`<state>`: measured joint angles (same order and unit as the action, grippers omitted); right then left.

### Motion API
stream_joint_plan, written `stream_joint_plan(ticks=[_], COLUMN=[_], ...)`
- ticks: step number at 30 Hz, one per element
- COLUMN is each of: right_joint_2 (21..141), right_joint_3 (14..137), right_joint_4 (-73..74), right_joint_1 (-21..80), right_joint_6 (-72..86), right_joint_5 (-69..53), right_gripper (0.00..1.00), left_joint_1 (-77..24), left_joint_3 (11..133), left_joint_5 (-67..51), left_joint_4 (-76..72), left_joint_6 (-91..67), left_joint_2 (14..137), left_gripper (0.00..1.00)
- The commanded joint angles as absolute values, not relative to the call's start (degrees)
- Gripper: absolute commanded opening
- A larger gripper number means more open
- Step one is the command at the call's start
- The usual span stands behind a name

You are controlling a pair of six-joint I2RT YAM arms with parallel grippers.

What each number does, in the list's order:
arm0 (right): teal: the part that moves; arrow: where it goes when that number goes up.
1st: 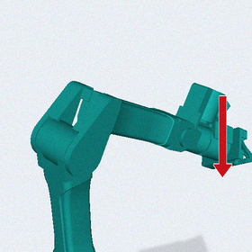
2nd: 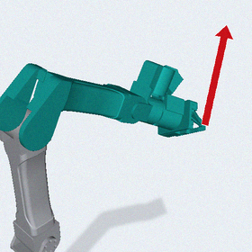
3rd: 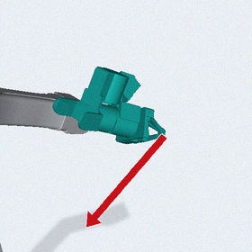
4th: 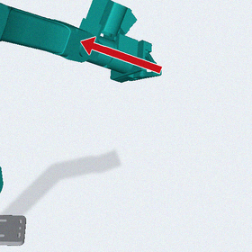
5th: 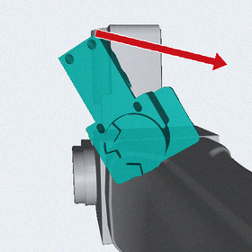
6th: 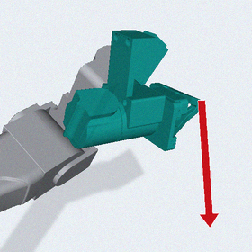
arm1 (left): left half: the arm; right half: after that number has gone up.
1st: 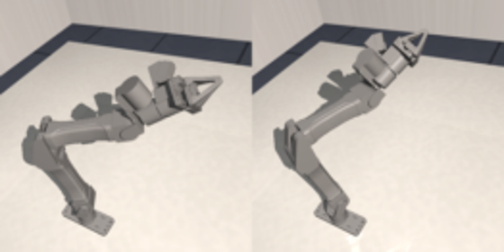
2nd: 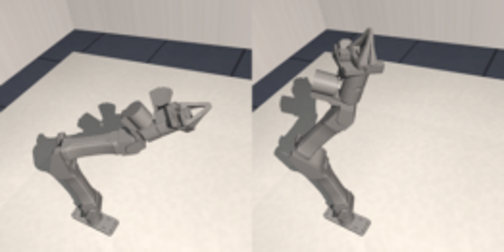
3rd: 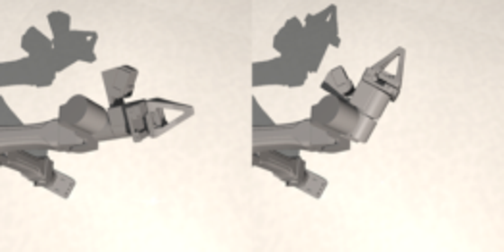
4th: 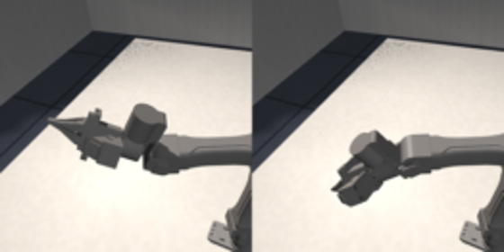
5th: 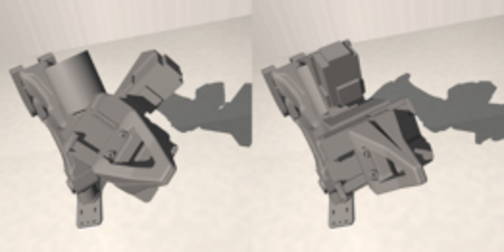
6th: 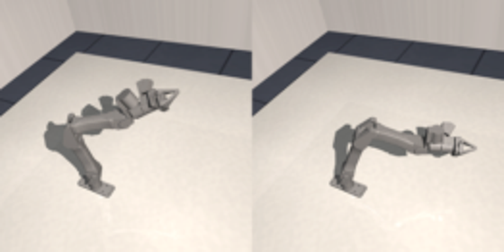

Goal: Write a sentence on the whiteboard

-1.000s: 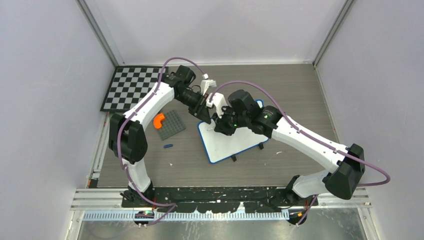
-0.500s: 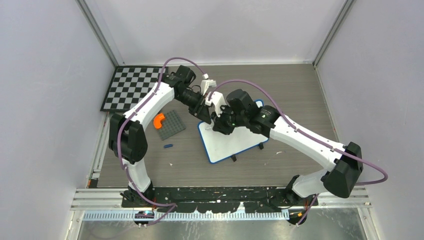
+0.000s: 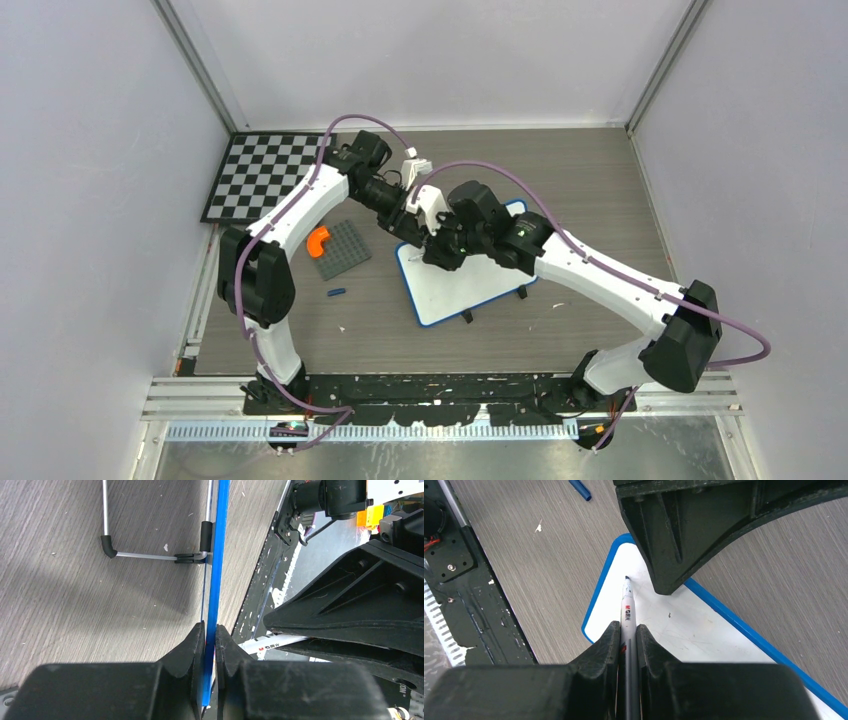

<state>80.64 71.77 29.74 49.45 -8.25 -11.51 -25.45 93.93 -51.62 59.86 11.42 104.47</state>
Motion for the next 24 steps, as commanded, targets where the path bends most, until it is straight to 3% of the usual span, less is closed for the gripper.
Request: stream_joint_plan(ticks=[1,11,24], right_joint_2=[79.69,77.52,78.30], right_joint_3=[73.06,72.24,72.37], right_joint_4=[26.74,27.23,28.96], right_joint_1=[49.76,49.44,49.63], right_joint_6=[-9.02,-10.55,-10.73], right_joint_5=[-8.01,-1.43,-5.47], right_gripper=[0.00,0.00,0.00], left_joint_1=[-25.67,-25.66,-25.75], left_joint_3=[93.65,94.04,93.80], left_joint_5=[-51.15,-50.89,-50.64], left_joint_4=[59.00,59.07,58.67], left_joint_6=[10.80,10.65,10.28], left_joint_2=[104.19,104.48,104.46], left_gripper=[0.00,0.00,0.00])
